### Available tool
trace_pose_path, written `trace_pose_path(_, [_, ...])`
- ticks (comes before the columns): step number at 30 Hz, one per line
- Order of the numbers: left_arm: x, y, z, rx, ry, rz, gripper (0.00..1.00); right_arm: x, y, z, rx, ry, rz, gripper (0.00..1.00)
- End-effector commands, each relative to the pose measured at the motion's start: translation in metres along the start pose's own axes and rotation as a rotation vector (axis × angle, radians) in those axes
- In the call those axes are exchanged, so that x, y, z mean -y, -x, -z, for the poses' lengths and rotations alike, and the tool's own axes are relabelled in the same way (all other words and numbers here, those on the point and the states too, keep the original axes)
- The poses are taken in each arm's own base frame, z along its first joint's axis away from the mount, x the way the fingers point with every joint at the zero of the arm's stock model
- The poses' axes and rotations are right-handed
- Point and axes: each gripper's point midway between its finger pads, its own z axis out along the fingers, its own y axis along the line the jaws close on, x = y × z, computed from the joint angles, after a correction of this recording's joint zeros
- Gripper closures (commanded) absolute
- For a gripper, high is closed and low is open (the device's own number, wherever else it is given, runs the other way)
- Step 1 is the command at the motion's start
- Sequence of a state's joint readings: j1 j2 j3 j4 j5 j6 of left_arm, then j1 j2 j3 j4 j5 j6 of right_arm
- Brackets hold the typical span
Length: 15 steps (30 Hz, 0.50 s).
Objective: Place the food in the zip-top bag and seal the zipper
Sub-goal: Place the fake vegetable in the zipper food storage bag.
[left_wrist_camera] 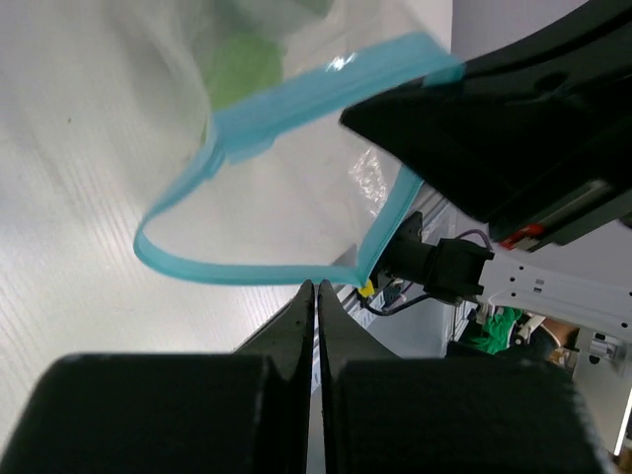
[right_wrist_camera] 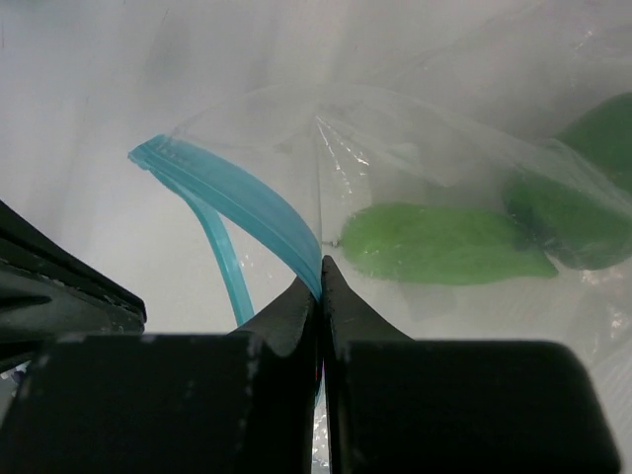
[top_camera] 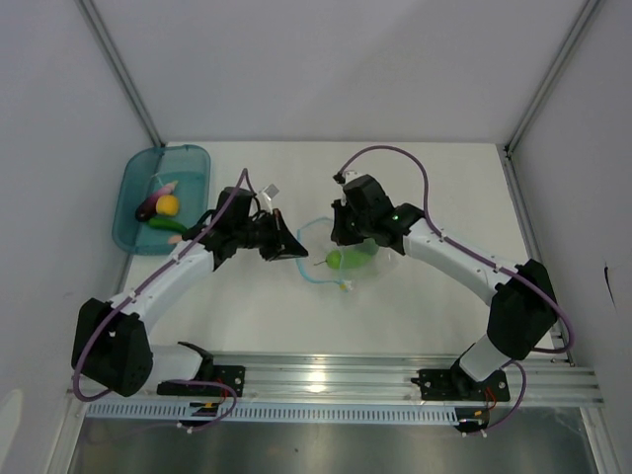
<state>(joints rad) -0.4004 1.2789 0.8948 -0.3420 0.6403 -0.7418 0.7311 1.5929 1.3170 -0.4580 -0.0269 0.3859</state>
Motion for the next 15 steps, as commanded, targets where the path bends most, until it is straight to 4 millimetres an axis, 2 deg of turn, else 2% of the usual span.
trace_pose_path(1, [0.033,0.025,0.008,0.061,-0.055,-0.074,0.99,-0.005,0.011,0.014,0.055,0.021,0.017,1.00])
trace_pose_path(3, [0.029,0.030,0.011,0.099,-0.016,-0.086,0.99,-0.003,0.011,0.014,0.048,0.014,0.006,1.00])
trace_pose_path(4, [0.034,0.032,0.020,0.140,-0.017,-0.111,0.99,-0.003,0.013,0.016,0.052,0.013,0.003,1.00])
trace_pose_path(7, [0.028,0.041,0.035,0.264,0.029,-0.154,0.98,-0.004,0.017,0.020,0.064,0.016,0.001,1.00])
trace_pose_path(8, [0.036,0.043,0.048,0.318,0.025,-0.183,0.91,-0.005,0.019,0.022,0.066,0.017,-0.001,1.00])
trace_pose_path(10, [0.028,0.051,0.060,0.386,0.100,-0.187,0.76,-0.007,0.020,0.024,0.064,0.024,-0.001,1.00])
trace_pose_path(11, [0.029,0.055,0.065,0.404,0.113,-0.191,0.63,-0.009,0.021,0.025,0.066,0.030,-0.001,1.00])
trace_pose_path(15, [0.023,0.065,0.071,0.411,0.169,-0.180,0.48,-0.010,0.017,0.024,0.056,0.033,0.003,1.00])
